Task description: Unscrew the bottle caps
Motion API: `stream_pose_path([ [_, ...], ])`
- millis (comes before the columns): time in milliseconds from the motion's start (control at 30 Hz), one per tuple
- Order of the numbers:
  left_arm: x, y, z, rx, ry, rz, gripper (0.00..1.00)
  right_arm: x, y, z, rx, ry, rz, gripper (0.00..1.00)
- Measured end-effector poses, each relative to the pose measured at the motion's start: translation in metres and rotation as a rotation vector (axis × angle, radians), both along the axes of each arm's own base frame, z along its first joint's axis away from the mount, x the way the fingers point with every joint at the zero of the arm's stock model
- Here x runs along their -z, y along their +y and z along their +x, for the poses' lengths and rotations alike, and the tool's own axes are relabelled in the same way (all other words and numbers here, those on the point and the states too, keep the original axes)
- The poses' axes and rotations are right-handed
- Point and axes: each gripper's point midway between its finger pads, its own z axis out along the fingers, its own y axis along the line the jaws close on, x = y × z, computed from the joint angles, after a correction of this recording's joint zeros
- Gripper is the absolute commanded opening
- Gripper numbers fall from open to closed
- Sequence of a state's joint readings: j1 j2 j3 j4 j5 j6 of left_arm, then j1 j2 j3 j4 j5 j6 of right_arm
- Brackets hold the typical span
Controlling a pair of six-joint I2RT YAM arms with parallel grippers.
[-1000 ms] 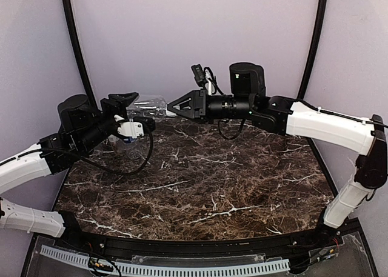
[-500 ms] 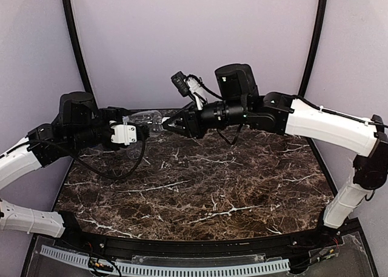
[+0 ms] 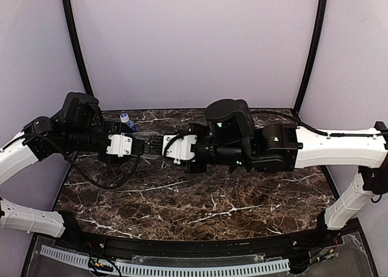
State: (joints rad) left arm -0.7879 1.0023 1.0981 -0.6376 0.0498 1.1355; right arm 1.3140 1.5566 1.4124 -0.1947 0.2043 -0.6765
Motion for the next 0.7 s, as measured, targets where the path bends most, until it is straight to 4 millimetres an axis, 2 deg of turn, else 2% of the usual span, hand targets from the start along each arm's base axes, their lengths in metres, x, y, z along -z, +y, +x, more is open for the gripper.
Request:
stream_pose_path([
  [200, 0.004, -0.005, -0.01, 0.045, 0.055, -0.004, 0.48, 0.004, -0.007, -0.009, -0.086, -0.422, -0.091, 0.0],
  [367, 0.008, -0.009, -0.013, 0.065, 0.084, -0.005, 0.48, 0.006, -0.009, -0.013, -0.145, -0.631, -0.143, 0.0],
  [400, 0.008, -0.009, -0.013, 0.065, 0.084, -0.007, 0.48, 0.005, -0.009, -0.013, -0.149, -0.65, -0.148, 0.06],
  [433, 0.006, -0.009, -0.013, 0.064, 0.082, -0.009, 0.48, 0.004, -0.009, -0.012, -0.152, -0.669, -0.154, 0.27],
  [467, 0.005, -0.009, -0.013, 0.064, 0.08, -0.011, 0.48, 0.002, -0.009, -0.012, -0.152, -0.682, -0.154, 0.6],
  [533, 0.002, -0.01, -0.012, 0.06, 0.076, -0.016, 0.48, -0.001, -0.008, -0.011, -0.14, -0.686, -0.144, 0.9],
  [567, 0.001, -0.011, -0.012, 0.061, 0.076, -0.026, 0.48, -0.003, -0.008, -0.008, -0.119, -0.672, -0.133, 0.97],
  [700, -0.012, -0.013, -0.001, 0.028, 0.012, -0.068, 0.48, -0.017, -0.009, 0.002, -0.03, -0.547, -0.046, 0.99],
])
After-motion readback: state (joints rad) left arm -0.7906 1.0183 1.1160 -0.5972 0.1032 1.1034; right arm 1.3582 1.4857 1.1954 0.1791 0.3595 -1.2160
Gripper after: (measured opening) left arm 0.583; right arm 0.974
